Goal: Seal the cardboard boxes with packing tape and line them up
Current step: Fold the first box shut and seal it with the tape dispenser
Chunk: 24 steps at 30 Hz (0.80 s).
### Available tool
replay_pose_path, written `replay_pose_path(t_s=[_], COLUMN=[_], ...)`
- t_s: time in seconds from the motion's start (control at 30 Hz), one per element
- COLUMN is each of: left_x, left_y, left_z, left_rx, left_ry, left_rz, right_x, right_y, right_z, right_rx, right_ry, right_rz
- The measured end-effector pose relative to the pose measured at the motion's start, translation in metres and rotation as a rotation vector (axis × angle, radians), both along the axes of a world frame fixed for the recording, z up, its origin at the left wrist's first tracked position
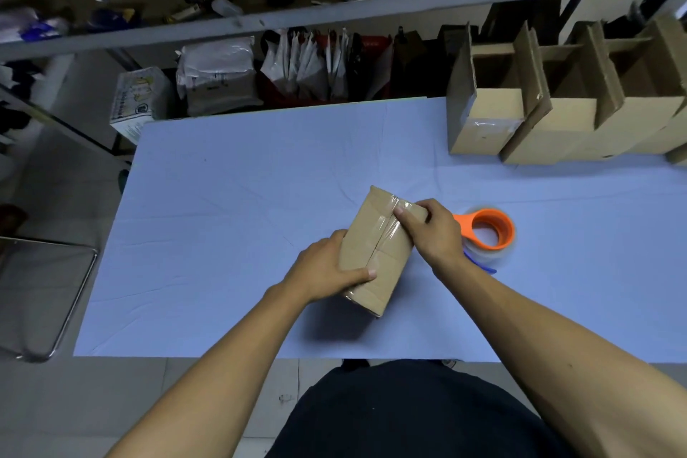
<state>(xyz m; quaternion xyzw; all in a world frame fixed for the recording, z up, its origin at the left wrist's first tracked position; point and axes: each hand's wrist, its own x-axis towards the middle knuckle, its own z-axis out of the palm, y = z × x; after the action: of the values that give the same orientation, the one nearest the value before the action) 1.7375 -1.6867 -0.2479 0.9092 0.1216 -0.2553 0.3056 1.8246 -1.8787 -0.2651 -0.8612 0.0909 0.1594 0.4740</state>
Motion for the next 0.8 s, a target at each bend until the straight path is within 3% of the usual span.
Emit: replay_pose_path(t_s=[0.13,0.23,0.37,0.57,0.63,0.73,0.8], left_x=[0.01,0.024,0.038,0.03,0.031,0.031,0.031], left_y=[-0.005,-0.012,-0.027,-0.033,-0.033,-0.032,-0.033], left_z=[-0.003,-0.007,-0.01,-0.02,-0.023,-0.025,-0.026], left_rx=[-0.081,-0.207,-0.512,-0.553,-0.541,-0.515,-0.508], left_ry=[0.154,0.021,-0.043,-0.094,-0.108,-0.11,-0.113], left_rz=[0.113,0.308,0.505,0.578,0.576,0.572,0.578], right_x=[0.005,0.007,-0.005,-0.009,-0.004,0.002,0.003], right_y=[-0.002,0.001,0.003,0.001,-0.008,-0.043,-0.069], right_z=[0.003,0.006,0.005,0.005,0.003,-0.007,-0.014], right_rx=[0.065,0.084,0.224,0.288,0.175,-0.269,-0.495], right_ry=[-0.033,-0.009,0.141,0.191,0.15,-0.117,-0.12], right_rz=[0.127,0.252,0.094,0.234,0.232,0.187,0.24])
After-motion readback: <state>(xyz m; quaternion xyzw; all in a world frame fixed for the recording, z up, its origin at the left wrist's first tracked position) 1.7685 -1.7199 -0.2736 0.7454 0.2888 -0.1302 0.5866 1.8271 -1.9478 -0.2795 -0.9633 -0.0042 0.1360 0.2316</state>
